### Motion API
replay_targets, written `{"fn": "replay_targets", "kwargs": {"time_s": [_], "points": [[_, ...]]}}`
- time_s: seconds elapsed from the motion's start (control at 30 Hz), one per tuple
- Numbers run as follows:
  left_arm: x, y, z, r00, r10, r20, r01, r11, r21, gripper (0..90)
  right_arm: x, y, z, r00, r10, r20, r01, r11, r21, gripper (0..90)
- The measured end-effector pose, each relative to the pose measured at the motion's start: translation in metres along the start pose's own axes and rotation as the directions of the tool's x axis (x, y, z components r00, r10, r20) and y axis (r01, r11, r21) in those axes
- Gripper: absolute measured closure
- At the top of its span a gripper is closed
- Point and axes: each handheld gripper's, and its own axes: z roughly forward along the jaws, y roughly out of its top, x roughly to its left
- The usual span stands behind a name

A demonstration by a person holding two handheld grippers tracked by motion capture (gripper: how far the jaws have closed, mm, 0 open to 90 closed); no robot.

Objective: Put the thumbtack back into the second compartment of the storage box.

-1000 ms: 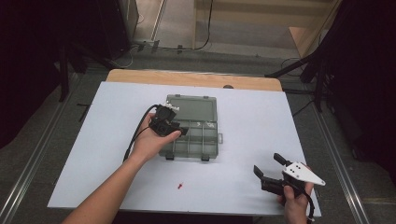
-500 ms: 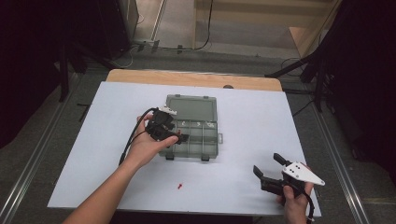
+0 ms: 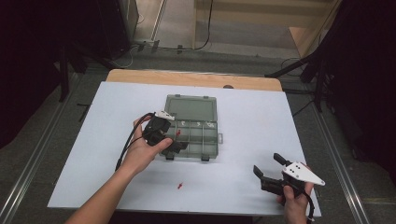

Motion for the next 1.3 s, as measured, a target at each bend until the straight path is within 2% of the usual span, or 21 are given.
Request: {"fn": "replay_targets", "kwargs": {"time_s": [0.13, 0.27, 0.9, 1.3], "points": [[-0.005, -0.005, -0.002, 1.0, -0.001, 0.0, 0.001, 1.0, -0.003, 0.0, 0.0, 0.0, 0.0, 1.0, 0.002, 0.0, -0.002, 1.0, 0.001, 10.3], [-0.011, -0.012, -0.004, 0.9993, 0.003, -0.038, -0.002, 1.0, 0.006, 0.0, 0.0, 0.0, 0.0, 1.0, 0.002, -0.001, -0.002, 1.0, -0.001, 10.3], [-0.03, -0.042, -0.009, 1.0, 0.007, 0.003, -0.007, 0.9999, 0.012, 0.0, 0.0, 0.0, -0.001, 1.0, -0.005, -0.002, 0.005, 1.0, -0.003, 10.3], [-0.04, -0.058, -0.011, 1.0, 0.008, 0.002, -0.008, 0.9999, 0.009, 0.0, 0.001, 0.0, -0.001, 1.0, -0.003, -0.001, 0.003, 1.0, -0.003, 10.3]]}}
